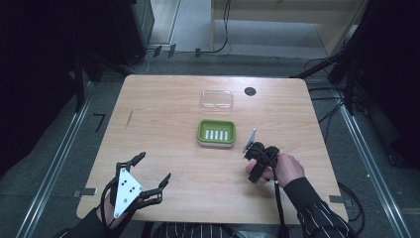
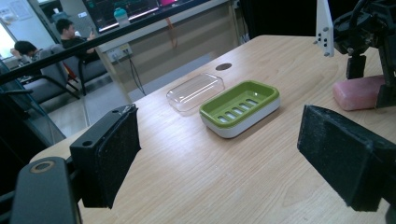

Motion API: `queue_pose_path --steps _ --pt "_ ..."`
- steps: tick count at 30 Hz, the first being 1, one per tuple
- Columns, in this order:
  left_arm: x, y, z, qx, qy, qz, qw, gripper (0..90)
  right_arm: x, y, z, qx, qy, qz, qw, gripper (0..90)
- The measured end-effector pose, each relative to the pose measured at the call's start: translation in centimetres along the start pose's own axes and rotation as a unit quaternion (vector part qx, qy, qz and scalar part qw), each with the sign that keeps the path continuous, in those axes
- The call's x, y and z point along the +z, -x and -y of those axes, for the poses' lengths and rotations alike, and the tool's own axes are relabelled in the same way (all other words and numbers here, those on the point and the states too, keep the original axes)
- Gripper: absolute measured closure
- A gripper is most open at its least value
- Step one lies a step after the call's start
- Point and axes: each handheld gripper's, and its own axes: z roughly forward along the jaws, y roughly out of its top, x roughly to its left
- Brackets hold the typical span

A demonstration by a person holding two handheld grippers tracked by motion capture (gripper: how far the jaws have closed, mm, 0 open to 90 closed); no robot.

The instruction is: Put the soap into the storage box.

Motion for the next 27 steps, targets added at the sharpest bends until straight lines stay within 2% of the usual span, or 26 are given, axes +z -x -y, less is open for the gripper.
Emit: queue_pose_path --steps 2,5,10,14,21,27 --pt "0.0 0.0 0.0 0.0 0.0 0.0 1.0 13.3 -0.02 -0.03 0.0 0.002 0.002 0.002 1.0 15.5" --pt "0.0 -0.01 0.0 0.0 0.0 0.0 1.0 13.2 -0.14 -0.11 -0.02 -0.002 0.009 0.003 1.0 25.5" --pt "-0.01 -0.02 0.0 -0.001 0.0 -0.001 1.0 13.2 -0.04 -0.22 -0.07 0.0 0.004 0.004 1.0 30.3" --pt "-0.01 -0.02 0.0 -0.001 0.0 -0.001 1.0 13.2 0.04 -0.25 -0.09 -0.008 0.002 -0.004 1.0 36.2" --pt "-0.01 -0.02 0.0 -0.001 0.0 -0.002 1.0 13.2 0.41 -0.42 -0.12 -0.013 -0.008 0.001 0.9999 36.2" --pt "-0.03 -0.01 0.0 -0.001 0.0 -0.002 1.0 13.3 0.37 -0.4 -0.01 -0.012 -0.002 -0.002 0.9999 38.1"
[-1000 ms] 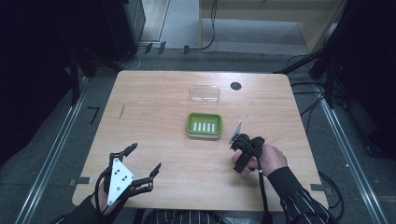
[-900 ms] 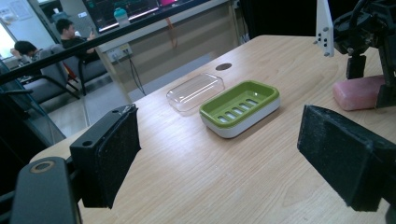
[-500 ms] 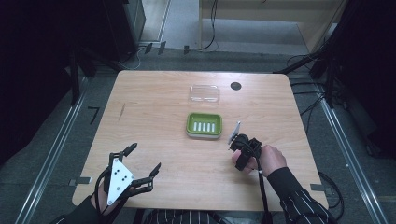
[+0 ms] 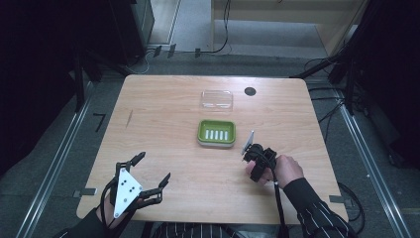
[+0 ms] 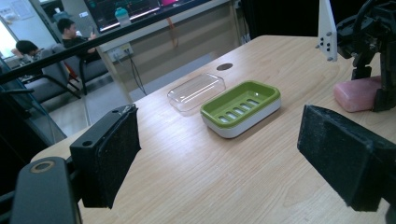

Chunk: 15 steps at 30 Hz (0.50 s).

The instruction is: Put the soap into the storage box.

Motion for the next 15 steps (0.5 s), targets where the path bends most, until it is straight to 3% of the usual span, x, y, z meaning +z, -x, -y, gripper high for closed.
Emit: queue_pose_path --steps 15 --pt "0.03 -0.01 0.0 0.001 0.0 0.001 1.0 13.3 -0.27 0.08 0.17 -0.002 0.003 -0.002 1.0 38.3"
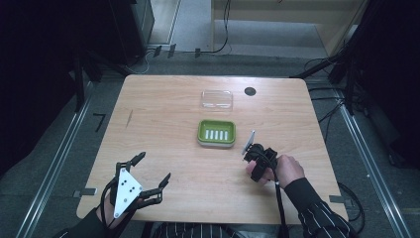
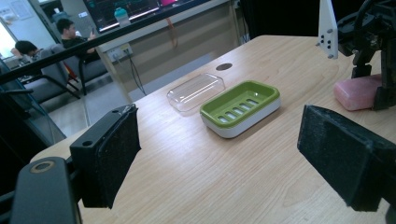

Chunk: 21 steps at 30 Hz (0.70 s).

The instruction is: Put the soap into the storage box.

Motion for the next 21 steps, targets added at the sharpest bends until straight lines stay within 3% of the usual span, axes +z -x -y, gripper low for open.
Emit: queue_pose_path --steps 21 --pt "0.0 0.0 0.0 0.001 -0.002 0.001 1.0 13.2 -1.5 -0.3 -0.2 -0.017 0.022 0.017 0.9995 38.4"
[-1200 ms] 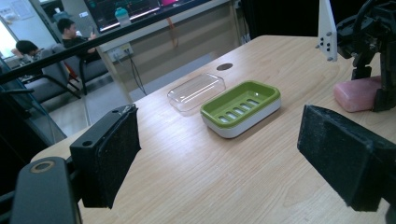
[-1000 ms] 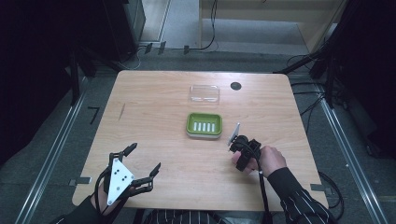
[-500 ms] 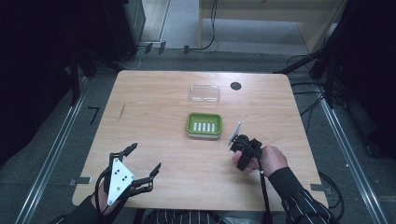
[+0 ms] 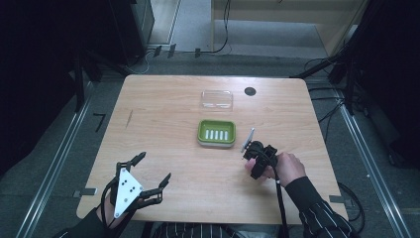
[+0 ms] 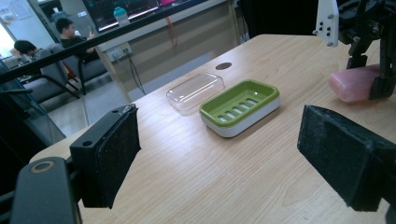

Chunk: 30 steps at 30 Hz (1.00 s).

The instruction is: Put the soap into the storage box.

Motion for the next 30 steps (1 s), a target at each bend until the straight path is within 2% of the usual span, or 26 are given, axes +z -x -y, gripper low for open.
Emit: queue_pose_path --steps 13,22,30 --pt "0.0 0.0 0.0 0.0 0.0 -0.001 1.0 13.3 -0.9 -0.4 -0.3 -0.021 0.017 0.016 0.9995 38.4" --pt "0.0 0.0 0.0 -0.001 0.001 -0.001 1.0 13.2 -1.3 -0.3 -1.3 -0.038 0.025 0.021 0.9987 38.4" --pt "0.0 0.0 0.0 -0.001 0.0 -0.001 1.0 13.3 -1.9 -0.1 -1.8 -0.041 0.036 0.028 0.9981 38.4"
